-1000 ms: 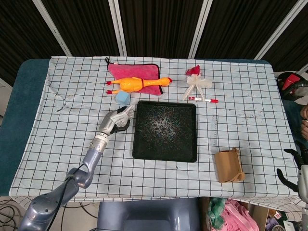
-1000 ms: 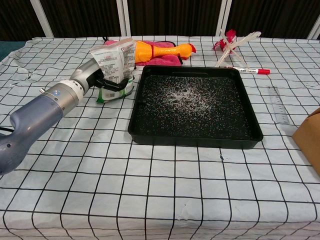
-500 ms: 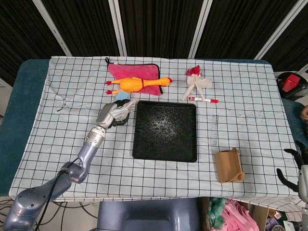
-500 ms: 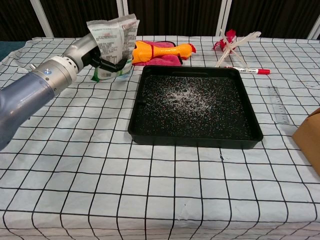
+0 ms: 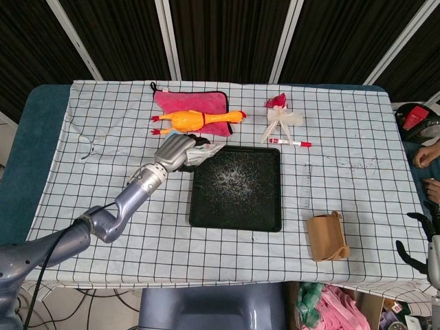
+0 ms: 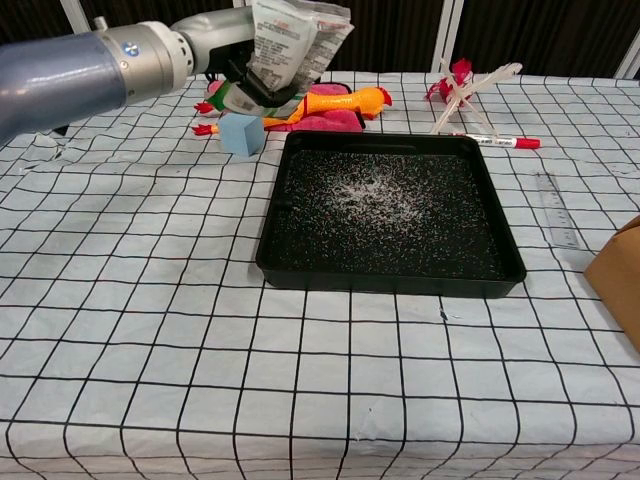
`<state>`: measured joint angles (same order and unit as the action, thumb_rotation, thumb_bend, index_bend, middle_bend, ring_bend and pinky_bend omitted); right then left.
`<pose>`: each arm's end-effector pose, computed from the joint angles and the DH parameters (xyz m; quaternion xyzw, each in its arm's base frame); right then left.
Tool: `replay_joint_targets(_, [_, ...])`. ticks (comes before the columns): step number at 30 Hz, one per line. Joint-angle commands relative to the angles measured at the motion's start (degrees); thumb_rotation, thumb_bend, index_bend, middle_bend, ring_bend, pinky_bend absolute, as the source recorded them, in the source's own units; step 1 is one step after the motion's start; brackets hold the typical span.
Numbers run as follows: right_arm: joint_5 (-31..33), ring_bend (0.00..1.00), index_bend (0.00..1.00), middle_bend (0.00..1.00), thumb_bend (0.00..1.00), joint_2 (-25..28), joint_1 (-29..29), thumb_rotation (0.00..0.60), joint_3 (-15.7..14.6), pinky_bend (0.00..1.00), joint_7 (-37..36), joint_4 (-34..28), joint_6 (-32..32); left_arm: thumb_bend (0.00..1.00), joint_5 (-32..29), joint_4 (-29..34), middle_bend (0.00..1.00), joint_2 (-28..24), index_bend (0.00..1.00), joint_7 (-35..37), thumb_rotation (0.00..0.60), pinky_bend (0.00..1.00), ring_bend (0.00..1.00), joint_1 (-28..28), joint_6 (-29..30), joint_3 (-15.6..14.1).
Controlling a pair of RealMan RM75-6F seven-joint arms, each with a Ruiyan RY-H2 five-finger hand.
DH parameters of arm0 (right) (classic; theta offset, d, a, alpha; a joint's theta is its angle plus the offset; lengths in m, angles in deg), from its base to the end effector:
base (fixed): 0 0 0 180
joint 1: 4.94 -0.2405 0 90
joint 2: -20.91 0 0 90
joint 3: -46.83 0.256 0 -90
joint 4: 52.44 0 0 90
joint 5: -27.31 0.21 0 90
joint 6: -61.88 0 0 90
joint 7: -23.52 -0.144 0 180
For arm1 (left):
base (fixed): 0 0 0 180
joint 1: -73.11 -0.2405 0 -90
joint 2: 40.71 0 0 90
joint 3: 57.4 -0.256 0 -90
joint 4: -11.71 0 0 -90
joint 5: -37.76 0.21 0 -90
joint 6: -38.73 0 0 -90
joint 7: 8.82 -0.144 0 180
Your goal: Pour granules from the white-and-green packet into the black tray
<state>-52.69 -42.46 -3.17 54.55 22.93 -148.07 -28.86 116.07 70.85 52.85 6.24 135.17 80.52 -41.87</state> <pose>-0.3224 -0.1588 0.1886 0.4928 -0.4010 0.4049 0.6575 -0.0550 0.4468 -0.0138 -0.7600 -0.3536 -0.4508 0.3067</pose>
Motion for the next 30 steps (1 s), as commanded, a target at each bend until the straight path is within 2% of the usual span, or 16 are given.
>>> replay_joint_targets(1, [0.27,0.14,0.3,0.09,0.25,-0.06,-0.06,0.6,0.07,0.29,0.04,0.03,0.2,0.6,-2.38,3.04,0.45,-2.96,0.37,-3.69,0.6,0.44,0.33,3.84,-5.98,1.02])
replay_joint_targets(9, [0.67,0.14,0.3,0.09,0.25,-0.05,-0.06,0.6,0.23,0.29,-0.06,-0.05,0.32,0.6,-5.83,3.89,0.46,-4.02,0.39,-6.84,0.6,0.44,0.33,7.36,-11.61,1.96])
replay_joint_targets(13, [0.72,0.14,0.3,0.09,0.25,0.0,0.0,0.6,0.32,0.29,-0.16,-0.04,0.18,0.6,-6.87,3.48,0.47,-4.93,0.4,-9.91,0.6,0.44,0.33,10.2,-16.81,0.76])
replay_joint_targets(18, [0.66,0.14,0.3,0.09,0.25,-0.04,-0.01,0.6,0.25,0.29,0.0,0.01,0.24,0.6,-9.42,4.48,0.47,-6.84,0.4,-14.54,0.6,0.44,0.33,12.76,-20.57,-0.66])
replay_joint_targets(24, [0.74,0.14,0.3,0.09,0.25,-0.1,-0.02,0.6,0.3,0.29,0.11,-0.03,0.22,0.6,-14.18,6.2,0.48,-8.92,0.43,-20.53,0.6,0.44,0.33,15.6,-22.1,-2.79])
replay_joint_targets(30, [0.77,0.14,0.3,0.09,0.25,-0.08,-0.03,0.6,0.26,0.29,0.07,-0.01,0.35,0.61,-19.18,9.04,0.48,-10.87,0.44,-26.0,0.6,0.44,0.33,18.1,-20.8,-5.15])
